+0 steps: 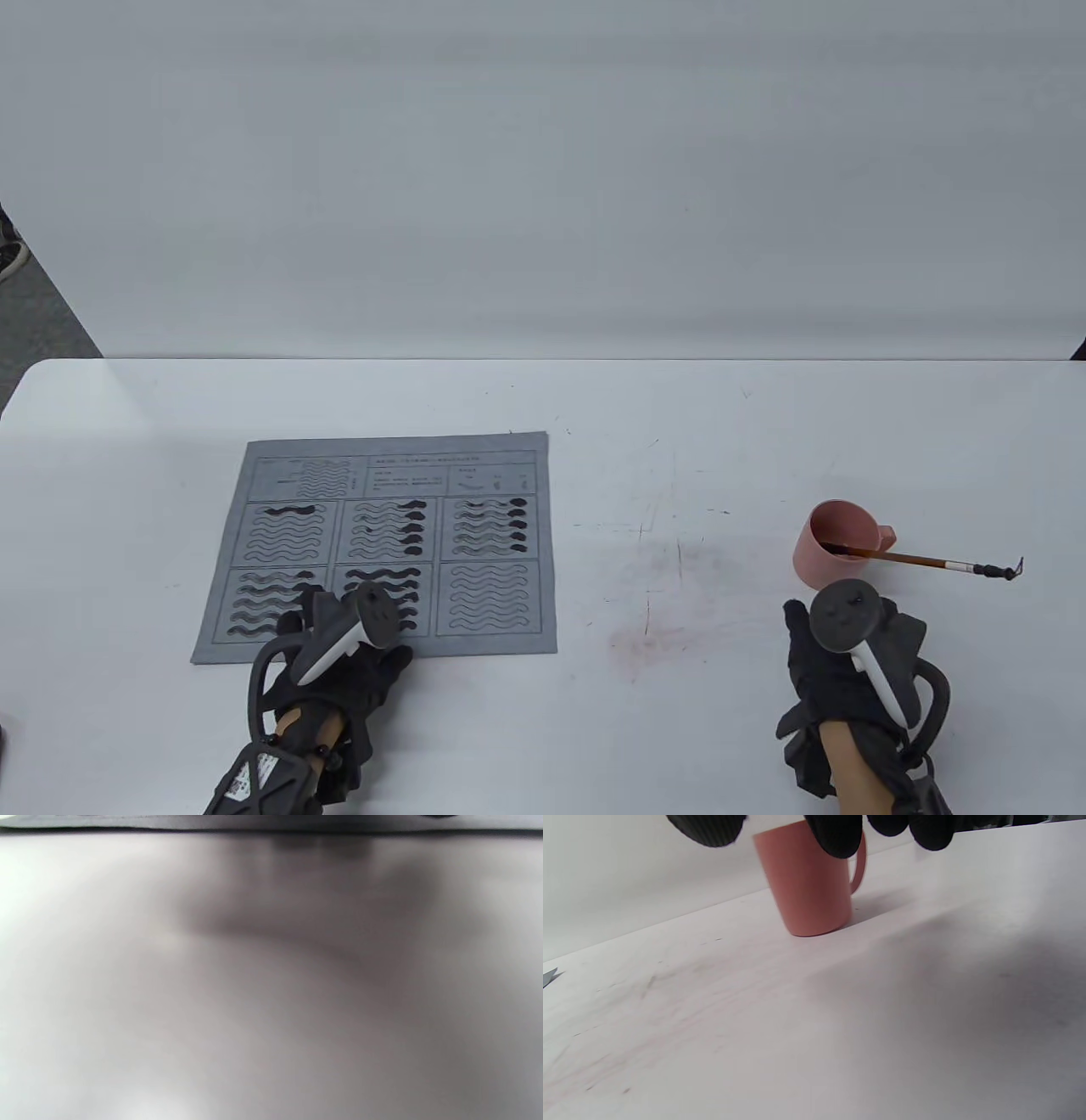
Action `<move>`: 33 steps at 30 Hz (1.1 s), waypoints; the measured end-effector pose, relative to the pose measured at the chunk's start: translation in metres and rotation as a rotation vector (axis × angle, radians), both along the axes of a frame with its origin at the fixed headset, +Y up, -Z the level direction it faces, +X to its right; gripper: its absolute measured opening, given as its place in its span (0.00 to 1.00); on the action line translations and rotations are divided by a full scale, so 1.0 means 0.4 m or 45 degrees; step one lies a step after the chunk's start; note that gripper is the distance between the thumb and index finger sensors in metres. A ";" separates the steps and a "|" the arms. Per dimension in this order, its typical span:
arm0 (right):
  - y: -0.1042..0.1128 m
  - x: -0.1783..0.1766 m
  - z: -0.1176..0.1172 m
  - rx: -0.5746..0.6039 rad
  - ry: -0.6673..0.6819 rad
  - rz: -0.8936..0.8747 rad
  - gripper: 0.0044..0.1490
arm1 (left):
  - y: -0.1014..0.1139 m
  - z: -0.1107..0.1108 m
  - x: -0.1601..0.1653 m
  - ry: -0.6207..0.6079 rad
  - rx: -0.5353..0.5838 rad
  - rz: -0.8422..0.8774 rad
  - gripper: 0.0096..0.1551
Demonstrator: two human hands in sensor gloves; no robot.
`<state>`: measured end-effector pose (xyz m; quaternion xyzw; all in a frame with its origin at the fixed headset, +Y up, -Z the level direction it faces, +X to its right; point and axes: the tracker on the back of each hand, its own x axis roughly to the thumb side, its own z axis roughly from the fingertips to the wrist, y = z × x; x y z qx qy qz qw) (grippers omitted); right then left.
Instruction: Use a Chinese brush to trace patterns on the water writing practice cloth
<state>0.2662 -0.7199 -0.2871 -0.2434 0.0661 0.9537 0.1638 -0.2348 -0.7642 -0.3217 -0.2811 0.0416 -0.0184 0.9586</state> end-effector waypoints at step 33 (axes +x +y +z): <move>-0.024 0.163 -0.031 0.803 -0.146 -0.669 0.25 | -0.036 0.111 0.222 -0.545 -0.253 0.097 0.35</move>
